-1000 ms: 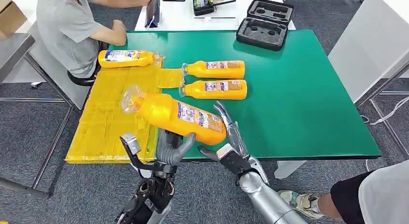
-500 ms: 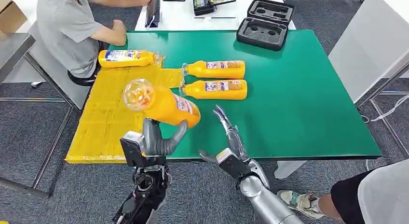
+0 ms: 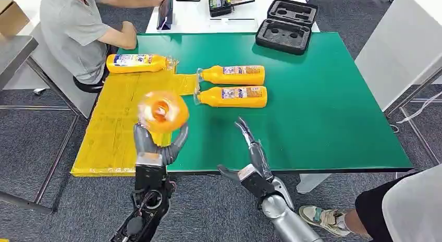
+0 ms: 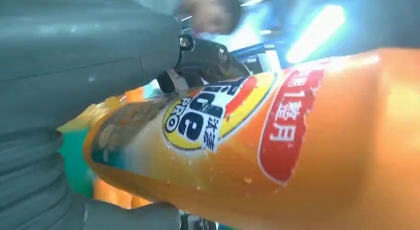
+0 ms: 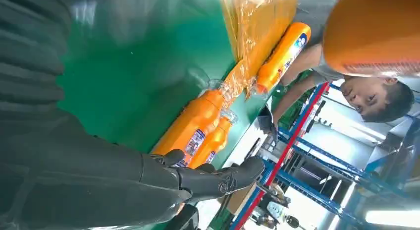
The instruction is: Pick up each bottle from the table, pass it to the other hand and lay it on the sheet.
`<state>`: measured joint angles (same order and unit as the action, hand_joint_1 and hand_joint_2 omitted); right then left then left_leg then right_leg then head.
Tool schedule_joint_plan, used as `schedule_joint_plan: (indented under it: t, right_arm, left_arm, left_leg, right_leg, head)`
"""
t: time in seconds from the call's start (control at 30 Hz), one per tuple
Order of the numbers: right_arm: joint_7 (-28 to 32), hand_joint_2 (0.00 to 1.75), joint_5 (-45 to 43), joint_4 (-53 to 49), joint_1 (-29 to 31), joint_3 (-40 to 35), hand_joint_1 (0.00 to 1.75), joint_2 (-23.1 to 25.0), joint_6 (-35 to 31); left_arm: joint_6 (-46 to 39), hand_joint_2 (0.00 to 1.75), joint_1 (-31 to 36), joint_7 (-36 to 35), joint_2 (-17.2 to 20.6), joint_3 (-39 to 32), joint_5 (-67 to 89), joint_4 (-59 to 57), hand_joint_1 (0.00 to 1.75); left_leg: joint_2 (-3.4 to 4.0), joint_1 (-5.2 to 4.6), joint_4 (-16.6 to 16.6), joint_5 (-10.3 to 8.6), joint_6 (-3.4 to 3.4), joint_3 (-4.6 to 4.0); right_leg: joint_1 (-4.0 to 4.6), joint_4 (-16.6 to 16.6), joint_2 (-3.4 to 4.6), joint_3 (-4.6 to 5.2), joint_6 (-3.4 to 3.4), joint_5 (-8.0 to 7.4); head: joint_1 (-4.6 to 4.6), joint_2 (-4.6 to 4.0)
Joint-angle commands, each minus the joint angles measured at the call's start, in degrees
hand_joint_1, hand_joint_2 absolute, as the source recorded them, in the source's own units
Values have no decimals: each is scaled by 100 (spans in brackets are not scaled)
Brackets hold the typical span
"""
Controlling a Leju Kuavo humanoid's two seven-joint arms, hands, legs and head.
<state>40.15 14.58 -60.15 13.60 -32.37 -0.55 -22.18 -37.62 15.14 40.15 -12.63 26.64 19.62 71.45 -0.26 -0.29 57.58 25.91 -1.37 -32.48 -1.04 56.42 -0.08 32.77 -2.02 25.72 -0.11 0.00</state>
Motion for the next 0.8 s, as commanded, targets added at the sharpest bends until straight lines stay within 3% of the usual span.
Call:
schedule_joint_plan:
  t: [0.03,0.2,0.27,0.4,0.5,0.6,0.67,0.8]
  right_arm:
    - [-15,175,-45,-216,-88,349,0,-23,22]
    - [-15,175,-49,-242,-109,373,0,-12,34]
    - [-15,175,-74,-309,-150,449,0,50,79]
    - [-15,175,-109,-327,-150,506,0,147,143]
    - [-15,175,-134,-316,-170,551,0,160,126]
    - [-15,175,-162,-323,-202,594,0,158,116]
    - [-15,175,-165,-359,-235,618,0,169,164]
    - [-15,175,-170,-359,-229,636,0,214,207]
  left_arm:
    - [-238,175,647,-15,-154,-1176,2572,-1532,171]
    - [-238,175,656,-15,-228,-1373,2859,-1556,169]
    - [-238,175,698,-171,-528,-2188,4240,-1680,173]
    - [-238,175,990,-726,-568,-2705,5373,-2006,175]
    - [-238,175,1065,-832,-569,-2768,5532,-2148,175]
    - [-238,175,1158,-1339,-476,-2676,6114,-2285,175]
    - [-238,175,1510,-2273,-364,-2426,6825,-2893,173]
    - [-238,175,1767,-2675,-264,-2277,6932,-3378,168]
  left_leg:
    - [-4,7,-3,-2,10,11]
    - [-1,1,-1,-2,5,3]
    - [1,9,3,2,10,7]
    - [-1,4,2,-1,6,0]
    - [0,4,2,-1,6,2]
    - [-6,4,1,-3,7,-1]
    - [-6,6,1,-1,8,5]
    - [-5,2,1,-3,5,0]
  right_leg:
    - [7,-7,-5,-15,10,-3]
    - [1,0,-3,-3,6,0]
    - [9,-3,-1,-9,10,0]
    - [4,1,-2,-1,6,-1]
    - [4,1,-1,-2,6,-1]
    - [4,-1,-8,-1,6,-1]
    - [6,-3,-7,-7,8,0]
    - [2,2,-6,-1,6,0]
  head:
    - [2,0]
    - [4,0]
    - [2,0]
    - [2,0]
    - [2,0]
    - [2,0]
    - [0,0]
    - [4,0]
